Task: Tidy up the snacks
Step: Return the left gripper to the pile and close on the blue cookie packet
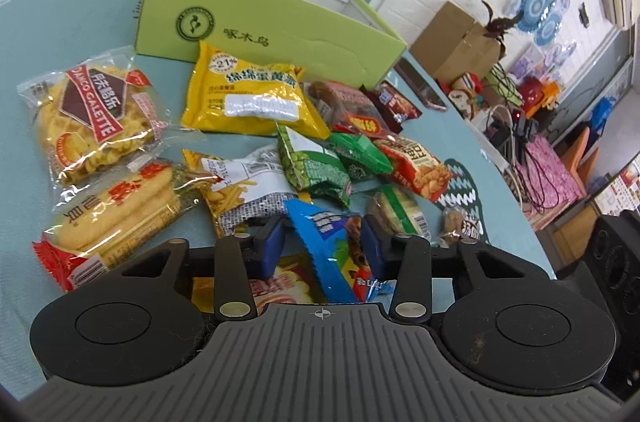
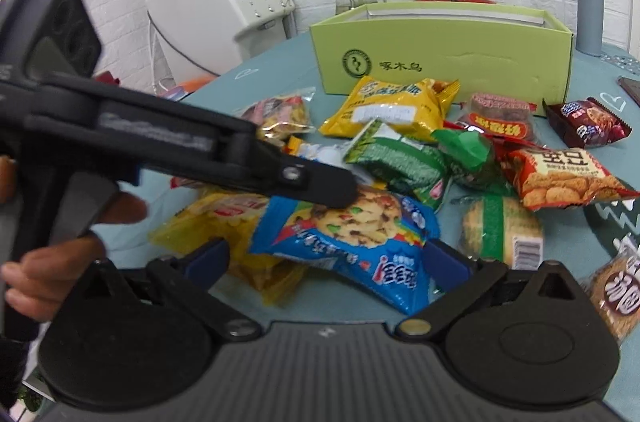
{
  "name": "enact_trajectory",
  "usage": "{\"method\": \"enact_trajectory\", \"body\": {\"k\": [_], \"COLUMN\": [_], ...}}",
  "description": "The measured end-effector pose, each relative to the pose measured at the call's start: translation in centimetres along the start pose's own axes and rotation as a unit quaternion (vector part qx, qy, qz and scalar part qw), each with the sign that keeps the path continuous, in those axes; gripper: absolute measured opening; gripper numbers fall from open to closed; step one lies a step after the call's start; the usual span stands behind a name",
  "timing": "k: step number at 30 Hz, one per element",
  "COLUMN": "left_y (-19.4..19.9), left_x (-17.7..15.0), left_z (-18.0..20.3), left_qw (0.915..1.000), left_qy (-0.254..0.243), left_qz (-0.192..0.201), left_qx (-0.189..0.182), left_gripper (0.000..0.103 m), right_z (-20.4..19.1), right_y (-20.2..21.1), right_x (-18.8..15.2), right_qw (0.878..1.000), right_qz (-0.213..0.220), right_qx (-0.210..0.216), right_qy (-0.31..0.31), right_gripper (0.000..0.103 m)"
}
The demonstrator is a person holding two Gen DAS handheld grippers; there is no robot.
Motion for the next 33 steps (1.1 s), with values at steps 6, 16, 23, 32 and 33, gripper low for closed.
{"method": "enact_trajectory", "body": {"k": [6,16,23,32,33], "left_y": [-0.9,5.9,9.8,5.4,5.1], "left_x": [0.0,-1.3,-5.8,-6.8,-6.6], "left_z": [-0.2,-3.0,-2.5,-2.5,-2.9], "left_qw": [0.9997,0.9981,0.9977,0.9963,0.9969], "left_qy": [-0.020,0.041,0.051,0.062,0.062], "left_qz": [-0.010,0.044,0.039,-0.008,-0.010], "left_qx": [0.013,0.014,-0.021,-0.058,-0.048], "left_gripper": [0.024,0.032,0.033,0.031,0.031], "right_z": [-2.9,0.4,1.0,1.5,1.5], "right_y": [1.8,0.2,-1.1,-0.9,-0.6], "right_x": [-0.9,1.9,2.5,1.2,1.0], "right_qw": [0.999,0.998,0.998,0.997,0.997], "right_qz": [0.005,0.004,-0.010,-0.024,-0.020], "right_qx": [0.045,-0.007,0.028,0.073,0.073], "right_qy": [-0.008,0.061,0.056,-0.021,-0.028], "right_gripper": [0.102,0.102,0.102,0.102,0.102]}}
Point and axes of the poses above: each gripper's, at about its wrist camera, not at the fingertips, and y roughly against the way its jaws point, z to its right, x to its top, the point moved 6 cm from there along -y, roughly the way its jaws point, and after that the axes turned 5 degrees about -z, right-handed, at the moved point
